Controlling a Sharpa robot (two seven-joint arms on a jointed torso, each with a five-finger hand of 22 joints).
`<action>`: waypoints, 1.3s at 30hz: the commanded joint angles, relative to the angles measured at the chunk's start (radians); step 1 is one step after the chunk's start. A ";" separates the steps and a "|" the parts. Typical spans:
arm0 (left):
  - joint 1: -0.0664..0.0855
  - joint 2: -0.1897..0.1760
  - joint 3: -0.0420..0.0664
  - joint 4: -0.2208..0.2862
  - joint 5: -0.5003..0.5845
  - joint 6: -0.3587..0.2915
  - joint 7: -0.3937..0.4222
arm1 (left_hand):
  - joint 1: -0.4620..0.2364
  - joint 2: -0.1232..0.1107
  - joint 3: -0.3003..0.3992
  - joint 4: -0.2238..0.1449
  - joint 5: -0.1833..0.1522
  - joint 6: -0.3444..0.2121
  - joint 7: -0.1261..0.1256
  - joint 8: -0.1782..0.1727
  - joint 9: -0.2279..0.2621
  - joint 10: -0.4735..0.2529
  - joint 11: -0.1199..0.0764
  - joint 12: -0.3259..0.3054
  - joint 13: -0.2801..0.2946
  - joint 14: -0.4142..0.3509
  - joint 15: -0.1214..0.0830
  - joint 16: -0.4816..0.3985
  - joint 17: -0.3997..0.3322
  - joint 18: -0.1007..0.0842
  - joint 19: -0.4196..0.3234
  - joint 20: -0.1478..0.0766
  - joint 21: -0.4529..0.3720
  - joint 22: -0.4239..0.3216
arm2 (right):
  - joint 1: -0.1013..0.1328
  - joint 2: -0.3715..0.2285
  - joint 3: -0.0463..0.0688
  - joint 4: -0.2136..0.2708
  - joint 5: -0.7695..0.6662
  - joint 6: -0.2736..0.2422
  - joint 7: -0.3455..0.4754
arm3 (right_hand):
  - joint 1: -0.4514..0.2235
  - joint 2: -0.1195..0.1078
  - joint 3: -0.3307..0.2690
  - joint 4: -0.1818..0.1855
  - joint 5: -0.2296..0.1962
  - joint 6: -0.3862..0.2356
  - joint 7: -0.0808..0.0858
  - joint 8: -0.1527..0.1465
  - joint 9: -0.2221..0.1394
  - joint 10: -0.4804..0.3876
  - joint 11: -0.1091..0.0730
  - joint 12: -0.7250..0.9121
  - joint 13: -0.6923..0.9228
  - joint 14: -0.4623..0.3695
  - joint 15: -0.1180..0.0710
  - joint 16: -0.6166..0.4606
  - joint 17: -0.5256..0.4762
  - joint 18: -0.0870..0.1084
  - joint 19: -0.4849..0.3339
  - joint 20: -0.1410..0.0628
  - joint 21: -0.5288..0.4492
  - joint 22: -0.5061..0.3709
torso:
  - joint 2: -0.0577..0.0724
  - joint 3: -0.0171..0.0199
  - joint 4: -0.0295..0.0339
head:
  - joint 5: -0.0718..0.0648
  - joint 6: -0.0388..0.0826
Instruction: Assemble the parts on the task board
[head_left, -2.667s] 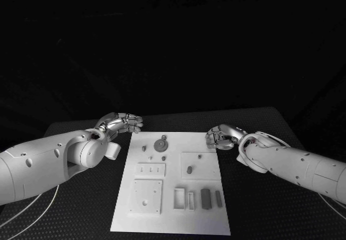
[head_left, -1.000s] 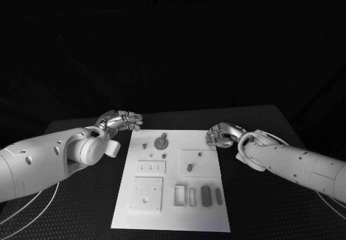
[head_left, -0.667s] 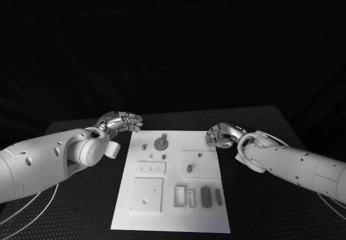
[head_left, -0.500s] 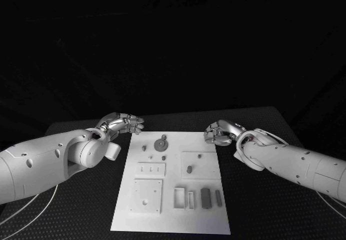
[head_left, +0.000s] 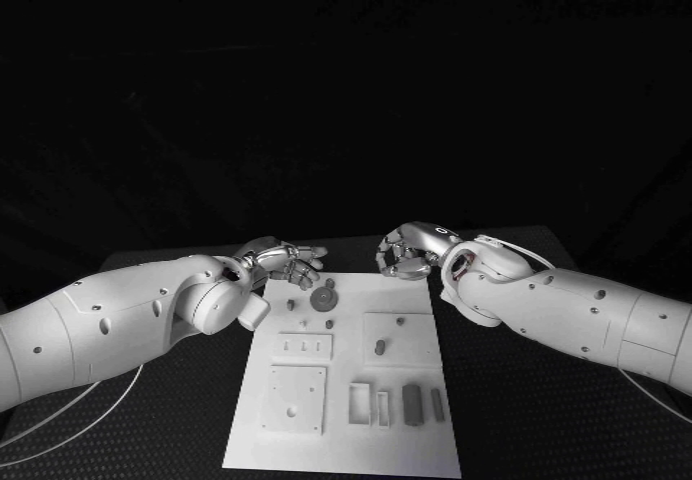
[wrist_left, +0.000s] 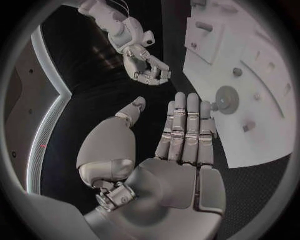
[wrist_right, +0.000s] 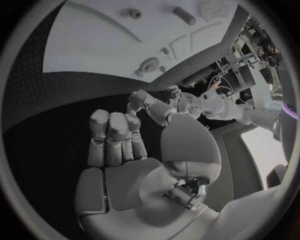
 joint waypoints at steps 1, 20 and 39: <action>0.001 0.020 0.000 0.001 -0.073 0.038 -0.083 | -0.028 -0.024 0.017 0.045 -0.005 -0.020 0.014 -0.017 -0.006 -0.023 0.017 -0.021 -0.006 -0.017 0.005 -0.006 -0.001 0.020 -0.013 -0.002 0.000 0.019 | -0.001 0.015 0.000 0.021 -0.108 0.051 -0.072 | -0.003 -0.010 0.008 0.002 -0.004 0.082 0.031 0.025 0.032 0.009 -0.002 0.004 0.001 0.003 -0.003 0.003 0.001 0.045 0.011 0.001 0.007 -0.001 | -0.015 -0.0057 0.0005 | 0.006 -0.002; 0.000 0.080 -0.004 0.000 -0.109 0.046 -0.102 | 0.040 0.005 -0.007 0.046 -0.006 -0.016 0.012 -0.016 0.004 -0.025 0.016 -0.026 0.001 -0.033 0.012 -0.001 0.006 0.022 -0.040 0.008 0.019 0.022 | 0.000 0.100 -0.001 0.034 -0.137 0.055 -0.087 | -0.004 -0.012 0.018 0.002 -0.004 0.085 0.030 0.025 0.034 0.013 -0.002 0.003 0.001 0.007 -0.002 0.003 0.000 0.045 0.021 -0.002 0.014 0.001 | -0.029 -0.0119 0.0026 | 0.025 -0.008; 0.000 0.089 -0.005 -0.008 -0.121 0.032 -0.118 | 0.028 0.046 -0.028 0.045 -0.005 -0.004 0.007 -0.016 0.004 -0.016 0.012 -0.024 0.005 -0.030 0.010 0.001 0.006 0.023 -0.039 0.007 0.020 0.019 | 0.000 0.112 -0.002 0.043 -0.135 0.068 -0.083 | -0.006 -0.012 0.020 0.001 -0.003 0.085 0.030 0.025 0.035 0.014 -0.002 0.003 0.001 0.007 -0.002 0.002 0.000 0.045 0.022 -0.003 0.015 0.001 | -0.029 -0.0111 0.0012 | 0.025 -0.009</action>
